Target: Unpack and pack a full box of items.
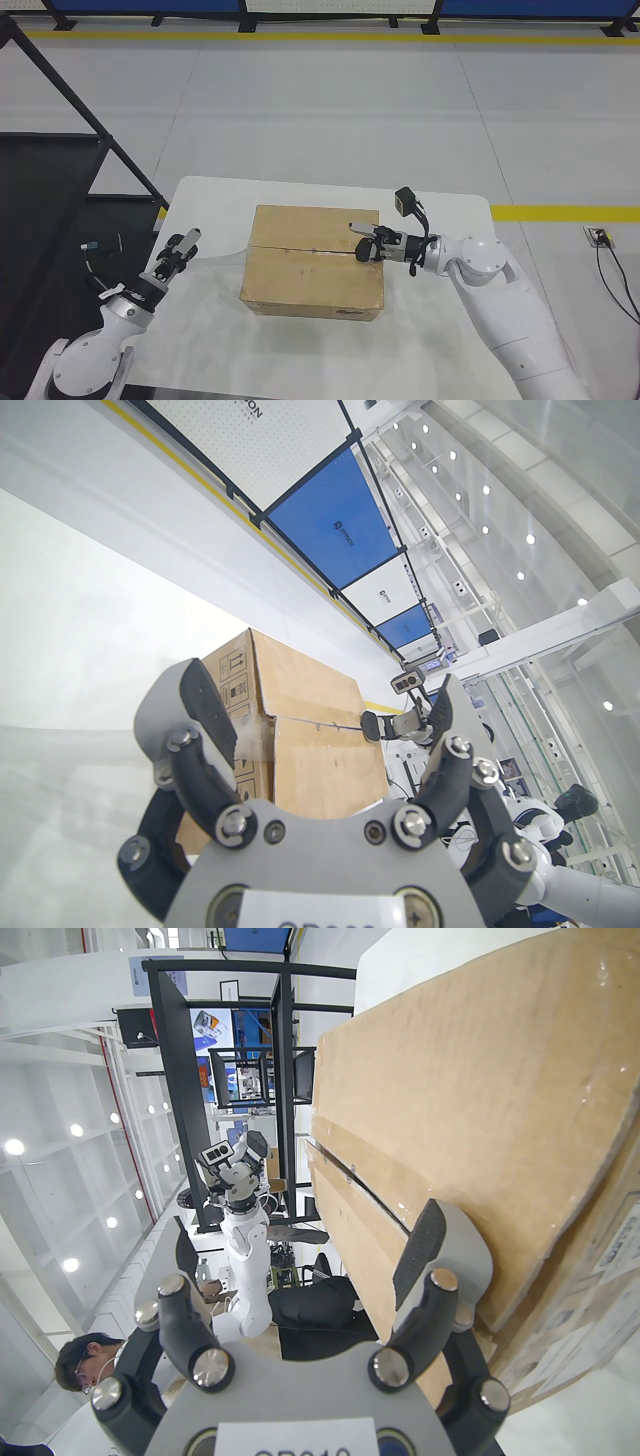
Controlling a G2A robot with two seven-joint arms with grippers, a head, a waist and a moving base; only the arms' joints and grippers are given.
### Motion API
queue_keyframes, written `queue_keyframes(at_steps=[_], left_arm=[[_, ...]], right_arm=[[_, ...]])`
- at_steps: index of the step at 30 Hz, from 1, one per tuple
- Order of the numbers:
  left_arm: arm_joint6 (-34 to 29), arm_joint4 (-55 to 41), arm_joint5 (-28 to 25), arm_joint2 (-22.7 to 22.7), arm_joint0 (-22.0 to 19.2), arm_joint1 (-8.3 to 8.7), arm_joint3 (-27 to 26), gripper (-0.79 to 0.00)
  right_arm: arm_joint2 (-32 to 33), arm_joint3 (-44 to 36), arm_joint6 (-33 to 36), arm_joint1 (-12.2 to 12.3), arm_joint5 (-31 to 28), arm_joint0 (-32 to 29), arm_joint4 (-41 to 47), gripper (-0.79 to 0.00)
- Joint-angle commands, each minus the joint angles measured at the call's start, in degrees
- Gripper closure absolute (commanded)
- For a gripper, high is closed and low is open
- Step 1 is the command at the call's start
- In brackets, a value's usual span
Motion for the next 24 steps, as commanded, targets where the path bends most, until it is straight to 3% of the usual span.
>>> queue_keyframes(at_steps=[1,24], left_arm=[[0.0,0.0,0.0,0.0,0.0,0.0,0.0,-0.785],[0.65,-0.7,-0.34,-0.48,0.63,-0.08,0.56,-0.785]], right_arm=[[0.0,0.0,0.0,0.0,0.0,0.0,0.0,-0.785],[0.0,0.0,0.0,0.0,0.0,0.0,0.0,-0.785]])
